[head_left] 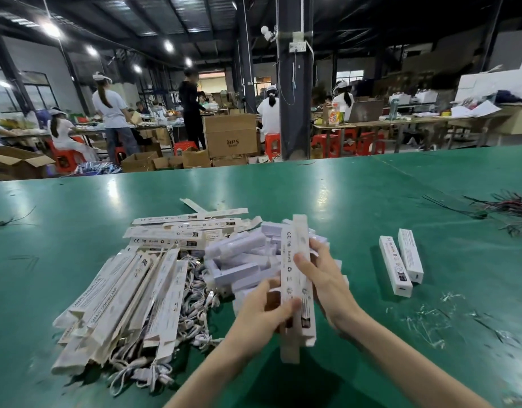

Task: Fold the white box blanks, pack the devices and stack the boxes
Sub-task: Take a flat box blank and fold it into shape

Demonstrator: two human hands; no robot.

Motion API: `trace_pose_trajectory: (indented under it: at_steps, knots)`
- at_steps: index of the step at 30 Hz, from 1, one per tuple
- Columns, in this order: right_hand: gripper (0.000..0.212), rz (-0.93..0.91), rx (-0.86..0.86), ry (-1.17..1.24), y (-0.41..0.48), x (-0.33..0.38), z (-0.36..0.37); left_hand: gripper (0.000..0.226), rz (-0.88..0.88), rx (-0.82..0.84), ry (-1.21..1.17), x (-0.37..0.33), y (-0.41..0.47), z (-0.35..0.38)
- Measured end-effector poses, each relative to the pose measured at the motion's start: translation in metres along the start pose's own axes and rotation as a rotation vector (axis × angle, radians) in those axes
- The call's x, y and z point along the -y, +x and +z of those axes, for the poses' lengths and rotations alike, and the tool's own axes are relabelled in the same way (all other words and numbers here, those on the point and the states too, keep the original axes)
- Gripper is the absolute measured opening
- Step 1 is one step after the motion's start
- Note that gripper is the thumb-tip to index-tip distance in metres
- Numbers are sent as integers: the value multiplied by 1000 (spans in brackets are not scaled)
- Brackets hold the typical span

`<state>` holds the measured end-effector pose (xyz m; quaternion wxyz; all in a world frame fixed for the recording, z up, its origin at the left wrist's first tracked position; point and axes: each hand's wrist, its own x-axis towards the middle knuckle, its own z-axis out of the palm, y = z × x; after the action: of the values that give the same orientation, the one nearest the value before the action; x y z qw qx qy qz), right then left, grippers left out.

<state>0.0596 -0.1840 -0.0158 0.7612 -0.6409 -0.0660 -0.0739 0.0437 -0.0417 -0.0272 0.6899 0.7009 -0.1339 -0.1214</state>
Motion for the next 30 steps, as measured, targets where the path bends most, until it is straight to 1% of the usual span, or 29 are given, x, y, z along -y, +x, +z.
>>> trace_pose_trajectory:
  at_steps: [2,4,7,10,12,14,16,18,20,22,25,28,30]
  knots:
    - [31,-10,48,56,-10,3,-2,20,77,5,88,2,-3,0]
    - [34,-18,66,101,-20,6,-3,18,155,-29,111,1,-6,1]
    - [40,56,93,163,-28,12,-2,16,225,-79,122,2,-8,4]
    - [45,186,198,299,-31,23,-3,12,166,-39,-11,4,-9,5]
    - [42,226,253,378,-31,28,-6,20,120,31,-105,4,-10,6]
    - [38,246,271,455,-29,29,-9,29,111,77,-144,4,-11,5]
    - [37,261,263,531,-27,28,-11,30,118,114,-150,3,-12,4]
    - [38,236,245,549,-26,27,-12,31,105,164,-155,1,-14,3]
    - [37,161,198,473,-26,25,-11,32,95,201,-137,-1,-16,3]
    - [38,49,120,291,-28,23,-9,33,113,208,-95,-1,-18,4]
    - [46,-114,45,36,-32,19,-4,30,134,199,-68,1,-18,6]
    - [42,-212,11,-72,-35,17,-1,32,131,182,-66,2,-18,7]
    - [38,-240,-11,-130,-37,15,0,31,145,164,-46,4,-18,9]
